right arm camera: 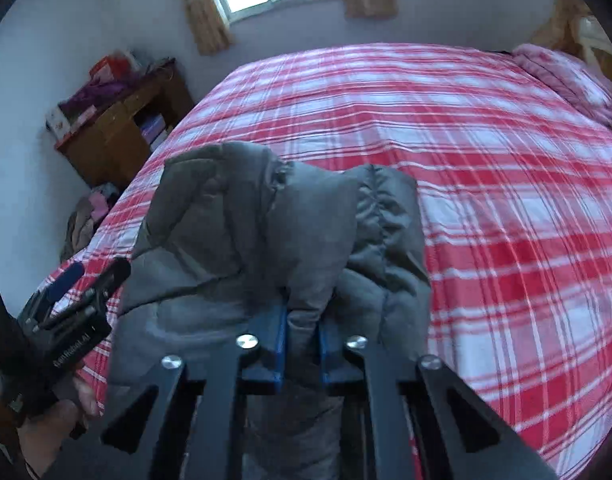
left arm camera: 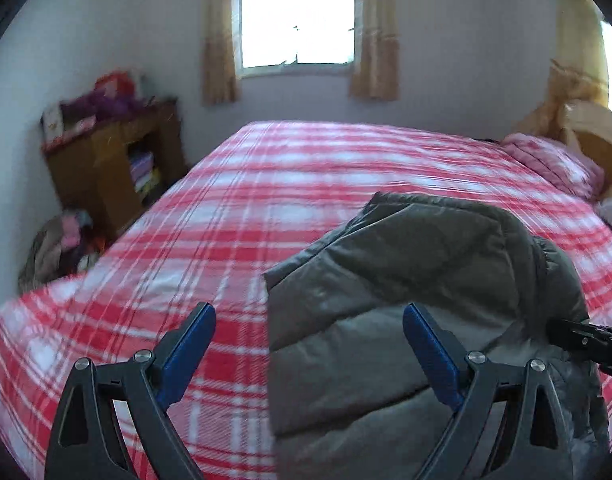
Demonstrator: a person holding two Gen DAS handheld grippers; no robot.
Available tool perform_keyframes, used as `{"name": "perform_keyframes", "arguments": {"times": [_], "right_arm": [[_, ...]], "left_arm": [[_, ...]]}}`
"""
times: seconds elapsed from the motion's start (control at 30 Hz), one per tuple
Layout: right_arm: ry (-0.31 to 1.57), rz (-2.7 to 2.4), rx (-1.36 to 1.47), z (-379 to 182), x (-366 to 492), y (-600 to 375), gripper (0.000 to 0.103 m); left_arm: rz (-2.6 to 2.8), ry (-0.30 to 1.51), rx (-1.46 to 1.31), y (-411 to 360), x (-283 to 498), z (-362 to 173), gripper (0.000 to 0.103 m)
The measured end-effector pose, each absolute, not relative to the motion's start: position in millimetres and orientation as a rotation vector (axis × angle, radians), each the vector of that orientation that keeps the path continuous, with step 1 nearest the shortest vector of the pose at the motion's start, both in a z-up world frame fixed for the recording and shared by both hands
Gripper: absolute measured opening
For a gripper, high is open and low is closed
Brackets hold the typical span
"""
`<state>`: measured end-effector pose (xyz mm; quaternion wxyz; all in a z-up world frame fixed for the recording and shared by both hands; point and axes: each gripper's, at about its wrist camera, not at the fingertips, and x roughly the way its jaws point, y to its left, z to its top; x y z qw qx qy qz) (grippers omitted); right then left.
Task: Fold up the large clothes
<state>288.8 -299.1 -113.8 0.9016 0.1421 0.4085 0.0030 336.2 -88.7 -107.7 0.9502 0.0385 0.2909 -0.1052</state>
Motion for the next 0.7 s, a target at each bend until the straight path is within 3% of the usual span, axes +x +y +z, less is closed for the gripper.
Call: {"name": "perform_keyframes", "arguments": {"times": [0.17, 0.3, 0.33, 0.4, 0.6, 0.63, 0.7], "right_arm": [[0.787, 0.022, 0.46, -141.6, 265.2, -331.5, 0.011], [0.822, -0.017, 0.538, -170.1, 266.0, -352.2, 0.017], [0.817, -0.028, 0.528, -165.3, 262.0, -354.2, 0.017], [0.797, -0.089, 0.476, -142.6, 253.0, -353.8, 0.028], [0.63, -0.214, 0.299, -58.8, 242.1, -317.7, 0.031], [0.633, -0.206, 0.299, -55.0, 250.8, -307.9, 0.034], [0.664, -0.204, 0.275, -60.9, 276.3, -289.0, 0.056]], "left_arm": [[-0.246, 0.589, 0.29, -142.6, 331.7, -135.4, 0.095], [-0.257, 0.586, 0.326, -159.7, 325.5, -132.6, 0.095], [-0.265, 0.584, 0.324, -160.1, 325.2, -130.3, 0.095], [-0.274, 0.574, 0.311, -158.1, 323.5, -120.9, 0.095], [-0.161, 0.57, 0.16, -132.4, 347.0, -90.1, 0.095], [-0.149, 0.575, 0.152, -131.4, 350.2, -88.5, 0.095], [-0.134, 0.612, 0.132, -129.1, 363.5, -92.0, 0.095]]}}
